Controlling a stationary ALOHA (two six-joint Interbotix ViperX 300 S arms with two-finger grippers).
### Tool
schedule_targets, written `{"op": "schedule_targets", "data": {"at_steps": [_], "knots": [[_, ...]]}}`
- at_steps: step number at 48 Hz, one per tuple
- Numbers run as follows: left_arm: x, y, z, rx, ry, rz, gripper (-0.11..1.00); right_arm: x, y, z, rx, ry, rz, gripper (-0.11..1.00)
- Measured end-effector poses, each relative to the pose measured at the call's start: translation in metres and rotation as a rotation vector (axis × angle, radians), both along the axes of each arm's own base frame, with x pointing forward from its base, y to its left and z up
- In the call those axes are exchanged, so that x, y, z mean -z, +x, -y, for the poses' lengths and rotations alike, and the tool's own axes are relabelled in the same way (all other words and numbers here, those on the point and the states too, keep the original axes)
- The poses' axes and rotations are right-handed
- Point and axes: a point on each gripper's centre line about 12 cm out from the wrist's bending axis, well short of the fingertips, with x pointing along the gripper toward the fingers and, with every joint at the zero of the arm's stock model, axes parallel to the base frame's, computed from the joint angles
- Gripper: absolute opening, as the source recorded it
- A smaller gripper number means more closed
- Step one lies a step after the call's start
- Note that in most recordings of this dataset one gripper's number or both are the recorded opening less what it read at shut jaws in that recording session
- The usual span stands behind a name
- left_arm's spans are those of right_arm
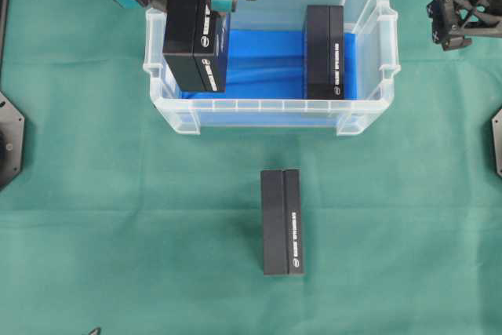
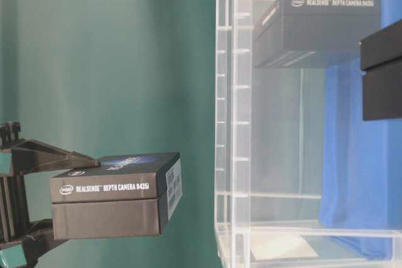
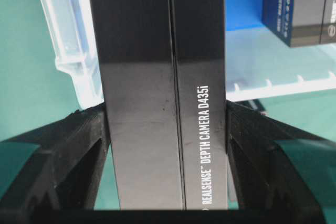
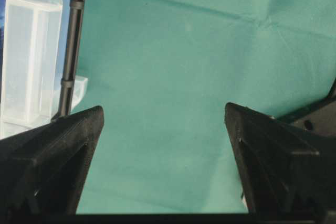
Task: Take out the box from the case.
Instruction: 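Carry the box forward and lower it onto the table left of the first box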
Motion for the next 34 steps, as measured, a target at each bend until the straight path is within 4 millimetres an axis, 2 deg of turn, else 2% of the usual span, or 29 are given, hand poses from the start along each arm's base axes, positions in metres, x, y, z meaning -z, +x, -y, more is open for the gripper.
{"op": "schedule_targets", "data": {"at_steps": [13,22,34], "knots": [[0.005,0.005,0.027,0.019,-0.012,-0.010,0.61,0.000,0.000,0.000,0.000,0.001,-0.001,0.90],[0.003,-0.002,0.058,0.010,-0.028,-0.015,0.61,0.000,0.000,0.000,0.000,0.000,0.000,0.90],[0.004,-0.006,0.111,0.000,-0.049,-0.012,0.61,0.000,0.001,-0.001,-0.003,0.001,-0.001,0.90]]}}
